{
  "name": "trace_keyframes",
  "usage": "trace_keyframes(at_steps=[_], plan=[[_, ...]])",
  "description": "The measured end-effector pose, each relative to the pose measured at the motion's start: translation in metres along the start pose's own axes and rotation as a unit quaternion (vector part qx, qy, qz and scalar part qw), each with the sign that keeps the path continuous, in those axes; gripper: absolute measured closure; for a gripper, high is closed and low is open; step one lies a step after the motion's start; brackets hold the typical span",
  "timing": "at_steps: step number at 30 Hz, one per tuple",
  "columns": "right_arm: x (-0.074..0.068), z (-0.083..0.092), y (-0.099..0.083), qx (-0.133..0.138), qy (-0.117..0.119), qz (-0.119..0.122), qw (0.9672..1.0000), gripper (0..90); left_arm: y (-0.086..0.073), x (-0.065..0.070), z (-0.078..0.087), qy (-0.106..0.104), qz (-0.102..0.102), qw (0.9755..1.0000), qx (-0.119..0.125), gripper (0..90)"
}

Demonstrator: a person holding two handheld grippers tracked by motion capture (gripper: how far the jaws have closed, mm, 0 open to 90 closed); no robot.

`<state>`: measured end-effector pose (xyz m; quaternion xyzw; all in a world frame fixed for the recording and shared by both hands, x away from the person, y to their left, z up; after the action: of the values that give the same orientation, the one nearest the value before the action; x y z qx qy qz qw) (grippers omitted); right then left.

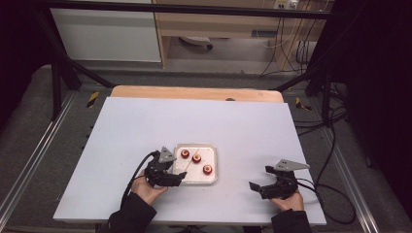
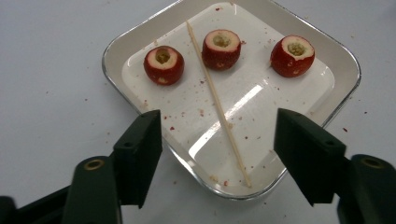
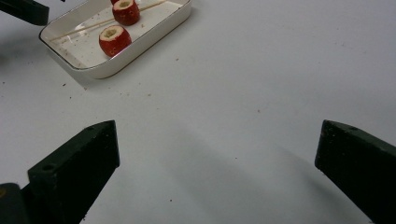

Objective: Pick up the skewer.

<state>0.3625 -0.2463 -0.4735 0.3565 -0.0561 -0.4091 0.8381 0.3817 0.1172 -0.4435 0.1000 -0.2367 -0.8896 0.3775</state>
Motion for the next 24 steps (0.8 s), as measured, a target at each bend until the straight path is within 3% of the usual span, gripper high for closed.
trace_keyframes(at_steps=[8,16,24], plan=[[0.0,0.0,0.0,0.0,0.002,0.0,1.0,0.5,0.004,0.008,-0.013,0.022,0.007,0.9997,-0.012,55.4],[0.0,0.0,0.0,0.0,0.003,0.0,1.0,0.5,0.002,0.01,-0.021,0.012,0.012,0.9996,-0.021,73.6],[0.0,0.0,0.0,0.0,0.003,0.0,1.0,0.5,0.002,0.015,-0.024,0.031,0.01,0.9992,-0.022,81.4]])
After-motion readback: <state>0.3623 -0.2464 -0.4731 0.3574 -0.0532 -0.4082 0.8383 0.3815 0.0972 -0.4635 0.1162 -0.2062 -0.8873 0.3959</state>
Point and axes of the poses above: each handheld gripper's, and its own axes: z roughly backward along the jaws, y roughly out of its top, x roughly to its right, the point moved 3 cm from there along -z, roughly forward along the jaws, and after that the axes turned 14 degrees about -x, right-handed, at the moved point
